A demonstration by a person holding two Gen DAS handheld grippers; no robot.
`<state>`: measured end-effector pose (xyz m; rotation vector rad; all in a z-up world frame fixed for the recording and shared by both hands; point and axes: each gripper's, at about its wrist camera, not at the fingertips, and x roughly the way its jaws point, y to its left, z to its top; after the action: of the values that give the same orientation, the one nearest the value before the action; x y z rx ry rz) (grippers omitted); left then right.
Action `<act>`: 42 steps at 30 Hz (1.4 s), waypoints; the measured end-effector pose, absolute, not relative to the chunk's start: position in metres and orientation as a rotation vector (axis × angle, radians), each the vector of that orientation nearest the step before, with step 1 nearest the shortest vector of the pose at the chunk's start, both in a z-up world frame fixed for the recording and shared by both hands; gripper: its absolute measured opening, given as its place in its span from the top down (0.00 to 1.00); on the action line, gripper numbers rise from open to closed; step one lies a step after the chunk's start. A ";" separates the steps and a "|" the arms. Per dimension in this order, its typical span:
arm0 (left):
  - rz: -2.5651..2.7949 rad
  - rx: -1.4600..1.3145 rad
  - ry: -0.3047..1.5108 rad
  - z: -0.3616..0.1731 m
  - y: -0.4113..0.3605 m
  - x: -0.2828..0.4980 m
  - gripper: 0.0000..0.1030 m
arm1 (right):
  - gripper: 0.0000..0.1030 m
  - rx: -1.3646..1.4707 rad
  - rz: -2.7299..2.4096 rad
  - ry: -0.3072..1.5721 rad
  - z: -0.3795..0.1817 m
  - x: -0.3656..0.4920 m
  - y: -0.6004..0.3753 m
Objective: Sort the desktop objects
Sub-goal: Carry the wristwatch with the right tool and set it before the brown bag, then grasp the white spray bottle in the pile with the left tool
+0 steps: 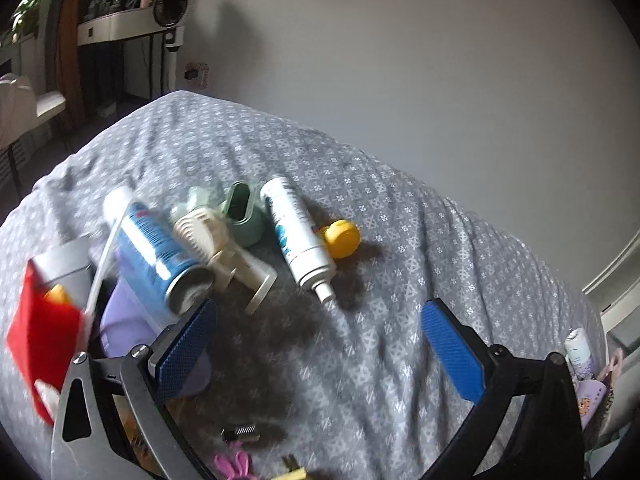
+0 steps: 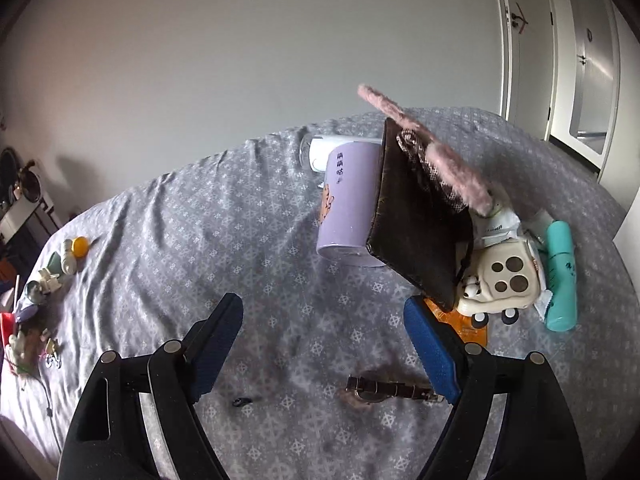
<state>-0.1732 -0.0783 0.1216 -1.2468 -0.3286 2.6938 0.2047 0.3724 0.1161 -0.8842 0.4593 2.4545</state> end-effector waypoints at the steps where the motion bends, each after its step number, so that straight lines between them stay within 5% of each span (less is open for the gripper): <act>1: 2.693 -1.267 -0.304 0.116 -0.073 -0.186 0.01 | 0.20 -0.883 2.454 0.466 0.115 0.204 0.375; 11: 2.690 -1.487 -0.398 0.038 -0.050 -0.297 0.01 | 0.20 -0.958 2.434 0.576 0.089 0.185 0.388; 19: 2.751 -1.546 -0.214 0.009 -0.032 -0.320 0.01 | 0.20 -1.048 2.477 0.508 0.079 0.168 0.372; 22: 2.746 -1.463 -0.176 0.010 -0.033 -0.306 0.11 | 0.20 -1.062 2.488 0.471 0.078 0.165 0.367; 29: 2.650 -1.343 -0.098 0.028 -0.032 -0.253 0.14 | 0.20 -1.078 2.481 0.444 0.076 0.163 0.365; 34: 2.606 -1.284 -0.004 0.062 -0.019 -0.201 0.50 | 0.20 -1.073 2.469 0.462 0.077 0.167 0.368; 42: 2.507 -1.327 -0.051 0.087 -0.028 -0.162 0.51 | 0.20 -0.998 2.460 0.559 0.090 0.191 0.380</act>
<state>-0.1620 -0.0277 0.0866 -1.3268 -0.0513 2.5071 0.1913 0.3798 0.0897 -0.9985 0.5595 2.4605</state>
